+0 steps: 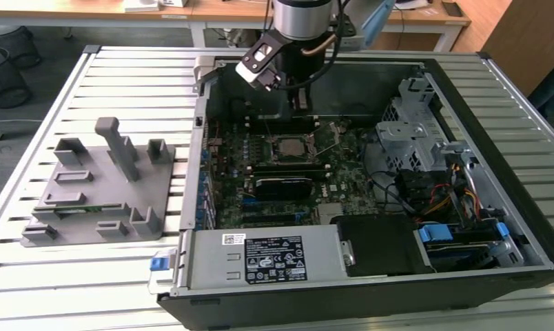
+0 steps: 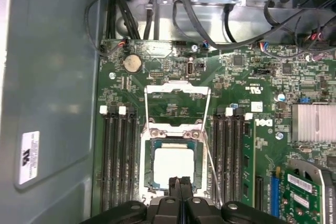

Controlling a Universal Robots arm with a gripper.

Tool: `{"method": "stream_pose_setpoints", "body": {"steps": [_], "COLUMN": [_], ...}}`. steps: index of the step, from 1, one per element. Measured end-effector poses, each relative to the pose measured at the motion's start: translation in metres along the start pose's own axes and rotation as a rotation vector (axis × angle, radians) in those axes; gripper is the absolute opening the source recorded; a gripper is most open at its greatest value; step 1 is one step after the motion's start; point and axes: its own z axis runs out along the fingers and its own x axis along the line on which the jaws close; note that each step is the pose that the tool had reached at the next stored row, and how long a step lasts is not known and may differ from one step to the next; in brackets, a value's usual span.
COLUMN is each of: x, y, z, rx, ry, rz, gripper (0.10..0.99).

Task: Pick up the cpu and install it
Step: 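Close the cpu cover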

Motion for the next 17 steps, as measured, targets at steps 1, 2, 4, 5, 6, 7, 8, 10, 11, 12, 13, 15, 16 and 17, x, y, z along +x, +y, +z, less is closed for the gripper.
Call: {"method": "stream_pose_setpoints", "body": {"steps": [1, 2, 4, 5, 6, 7, 8, 10, 11, 12, 13, 15, 16, 17], "x": [-0.0015, -0.0022, -0.0026, -0.0026, -0.0027, -0.0028, -0.0029, -0.0029, -0.003, -0.0031, -0.0031, -0.0031, -0.0031, -0.0031], "y": [0.0, 0.0006, 0.0031, 0.0052, 0.0077, 0.0104, 0.0129, 0.0184, 0.0207, 0.0223, 0.0234, 0.0261, 0.0279, 0.0302], "z": [0.0, 0.0, 0.0002, 0.0003, 0.0004, 0.0006, 0.0007, 0.0011, 0.0012, 0.0013, 0.0013, 0.0015, 0.0016, 0.0018], "rx": [0.0, 0.0, 0.0, 0.0, 0.001, 0.002, 0.003, 0.007, 0.01, 0.011, 0.012, 0.014, 0.016, 0.02], "ry": [0.0001, 0.0, 0.0001, 0.0, 0.0, 0.0001, 0.0, 0.0002, 0.0003, 0.0004, 0.0003, 0.0003, 0.0004, 0.0007], "rz": [0.0, 0.0, 0.0, 0.0, 0.0, 0.0, 0.0, 0.0, 0.0, 0.0, 0.0, 0.0, 0.0, 0.0], "gripper": [0.106, 0.106, 0.106, 0.106, 0.106, 0.106, 0.106, 0.106, 0.106, 0.106, 0.106, 0.106, 0.106, 0.106]}}
